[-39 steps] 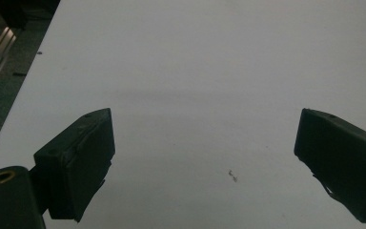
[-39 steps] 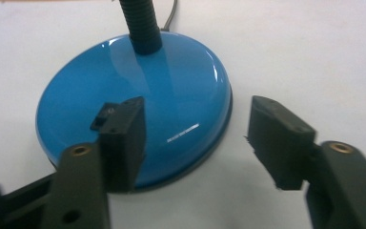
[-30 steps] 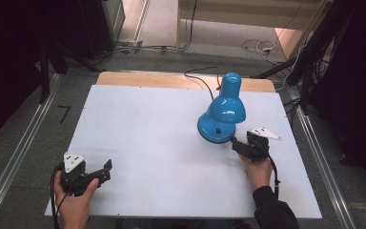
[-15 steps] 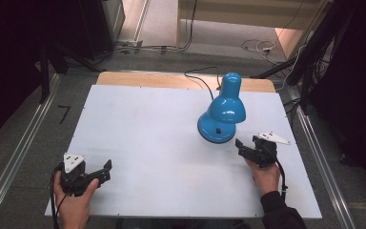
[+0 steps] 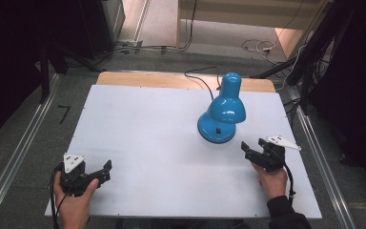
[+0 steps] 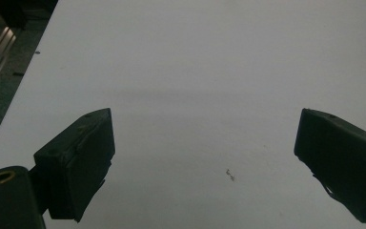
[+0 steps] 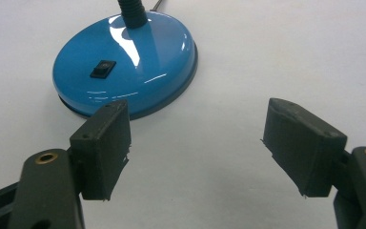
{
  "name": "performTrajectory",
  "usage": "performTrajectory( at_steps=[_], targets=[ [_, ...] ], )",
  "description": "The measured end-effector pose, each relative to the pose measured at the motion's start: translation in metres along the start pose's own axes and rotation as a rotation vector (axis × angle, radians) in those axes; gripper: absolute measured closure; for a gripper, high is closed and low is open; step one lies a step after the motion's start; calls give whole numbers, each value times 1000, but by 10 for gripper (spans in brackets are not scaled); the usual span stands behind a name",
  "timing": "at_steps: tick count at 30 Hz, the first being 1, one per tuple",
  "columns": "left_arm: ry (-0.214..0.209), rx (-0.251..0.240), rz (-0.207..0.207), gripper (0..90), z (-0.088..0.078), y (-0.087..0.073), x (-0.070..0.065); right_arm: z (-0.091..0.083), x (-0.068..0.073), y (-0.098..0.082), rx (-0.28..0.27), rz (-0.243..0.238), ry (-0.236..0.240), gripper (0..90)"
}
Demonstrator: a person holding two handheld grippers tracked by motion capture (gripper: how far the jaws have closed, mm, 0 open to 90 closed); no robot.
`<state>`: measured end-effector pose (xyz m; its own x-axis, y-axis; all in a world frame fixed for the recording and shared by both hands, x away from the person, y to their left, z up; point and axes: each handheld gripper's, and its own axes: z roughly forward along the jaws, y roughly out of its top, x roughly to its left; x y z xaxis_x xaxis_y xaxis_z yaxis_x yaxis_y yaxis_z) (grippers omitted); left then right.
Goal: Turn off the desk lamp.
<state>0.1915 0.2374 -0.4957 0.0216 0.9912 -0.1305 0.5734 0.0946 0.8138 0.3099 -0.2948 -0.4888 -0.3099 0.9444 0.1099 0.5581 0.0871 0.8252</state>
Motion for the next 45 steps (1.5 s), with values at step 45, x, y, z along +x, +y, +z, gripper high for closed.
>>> performTrajectory(
  at_steps=[45],
  targets=[
    [-4,2,0,70,0,0,0,-33,-35,-19,1,26,-54,228]
  ],
)
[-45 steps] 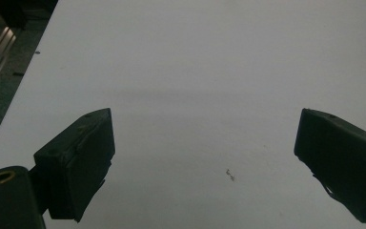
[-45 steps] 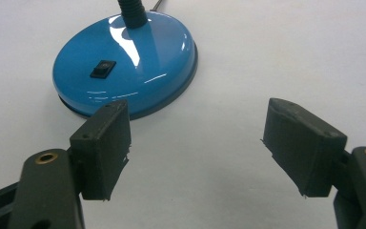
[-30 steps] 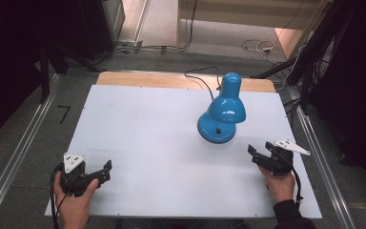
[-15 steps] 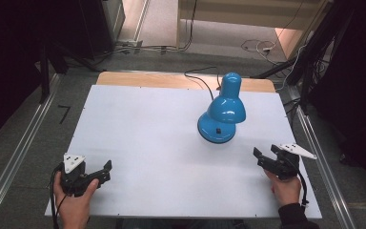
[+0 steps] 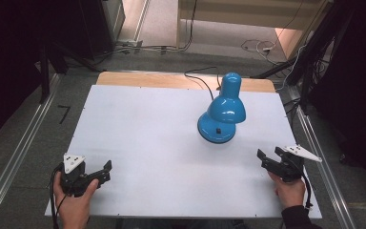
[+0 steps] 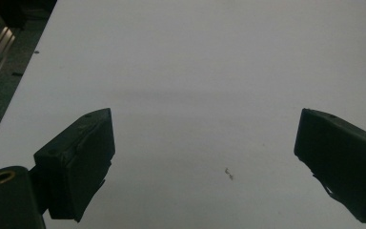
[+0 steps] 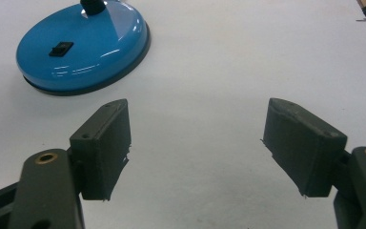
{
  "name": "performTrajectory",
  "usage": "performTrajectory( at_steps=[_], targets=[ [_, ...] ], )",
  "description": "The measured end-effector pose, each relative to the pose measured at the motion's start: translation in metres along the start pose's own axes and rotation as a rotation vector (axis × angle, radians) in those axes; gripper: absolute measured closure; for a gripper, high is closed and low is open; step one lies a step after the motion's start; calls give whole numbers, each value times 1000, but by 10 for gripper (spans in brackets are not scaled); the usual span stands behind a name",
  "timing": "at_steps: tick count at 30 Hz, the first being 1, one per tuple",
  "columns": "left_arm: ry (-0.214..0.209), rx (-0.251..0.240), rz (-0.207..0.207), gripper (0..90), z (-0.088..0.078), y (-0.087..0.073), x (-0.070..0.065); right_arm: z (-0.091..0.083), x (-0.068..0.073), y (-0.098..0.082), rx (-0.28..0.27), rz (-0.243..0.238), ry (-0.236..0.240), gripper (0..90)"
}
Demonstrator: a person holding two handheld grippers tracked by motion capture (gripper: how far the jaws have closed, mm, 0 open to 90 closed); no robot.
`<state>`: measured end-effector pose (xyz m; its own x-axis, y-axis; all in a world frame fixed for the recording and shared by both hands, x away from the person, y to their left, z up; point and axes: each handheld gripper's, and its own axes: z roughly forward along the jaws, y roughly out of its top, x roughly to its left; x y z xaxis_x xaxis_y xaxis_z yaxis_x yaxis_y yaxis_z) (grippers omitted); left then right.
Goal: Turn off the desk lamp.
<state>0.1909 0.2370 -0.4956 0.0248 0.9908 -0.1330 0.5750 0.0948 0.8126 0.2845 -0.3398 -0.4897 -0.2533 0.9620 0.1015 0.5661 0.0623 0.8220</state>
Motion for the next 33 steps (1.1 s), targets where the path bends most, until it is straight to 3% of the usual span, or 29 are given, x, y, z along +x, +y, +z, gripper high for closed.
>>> performTrajectory(
  at_steps=[33],
  targets=[
    [-4,4,-8,70,1,0,1,-23,-24,-10,-8,23,-44,221]
  ],
)
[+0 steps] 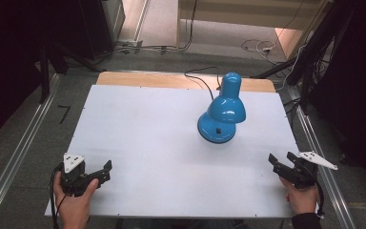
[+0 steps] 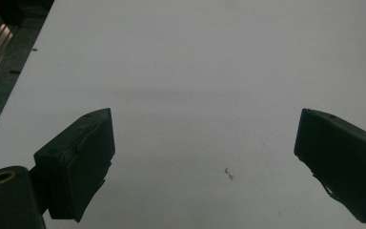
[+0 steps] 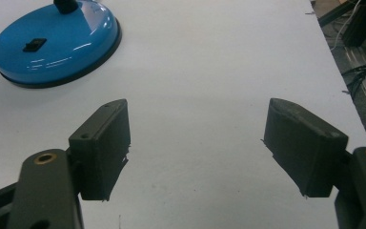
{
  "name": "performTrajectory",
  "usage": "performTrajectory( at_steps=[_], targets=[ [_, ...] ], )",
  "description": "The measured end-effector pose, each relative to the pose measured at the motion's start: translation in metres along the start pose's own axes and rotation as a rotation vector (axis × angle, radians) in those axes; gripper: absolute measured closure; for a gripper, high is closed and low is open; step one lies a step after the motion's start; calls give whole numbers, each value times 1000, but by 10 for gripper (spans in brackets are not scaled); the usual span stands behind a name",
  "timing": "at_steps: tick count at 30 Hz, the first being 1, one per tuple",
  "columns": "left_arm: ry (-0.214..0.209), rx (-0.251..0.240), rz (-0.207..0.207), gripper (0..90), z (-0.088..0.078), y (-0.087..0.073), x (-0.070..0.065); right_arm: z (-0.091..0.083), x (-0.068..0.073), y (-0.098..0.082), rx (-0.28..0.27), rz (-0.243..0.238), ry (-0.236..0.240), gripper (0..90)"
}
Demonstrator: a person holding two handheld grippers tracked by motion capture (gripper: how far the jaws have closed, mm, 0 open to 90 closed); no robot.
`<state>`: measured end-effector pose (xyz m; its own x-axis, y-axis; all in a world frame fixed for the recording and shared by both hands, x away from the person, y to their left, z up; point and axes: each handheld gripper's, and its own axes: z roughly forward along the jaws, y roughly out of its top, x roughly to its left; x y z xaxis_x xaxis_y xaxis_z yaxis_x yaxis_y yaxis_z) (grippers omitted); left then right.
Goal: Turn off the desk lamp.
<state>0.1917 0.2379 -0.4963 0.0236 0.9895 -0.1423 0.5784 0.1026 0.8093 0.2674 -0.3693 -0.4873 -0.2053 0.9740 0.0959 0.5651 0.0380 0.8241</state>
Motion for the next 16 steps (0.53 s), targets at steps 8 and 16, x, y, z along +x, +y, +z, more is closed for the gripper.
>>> performTrajectory(
  at_steps=[8,16],
  targets=[
    [-2,3,0,70,0,0,0,-6,-8,-4,2,8,-19,217],
    [-1,26,-10,70,4,-1,3,-13,-19,-10,9,29,-47,208]
  ],
)
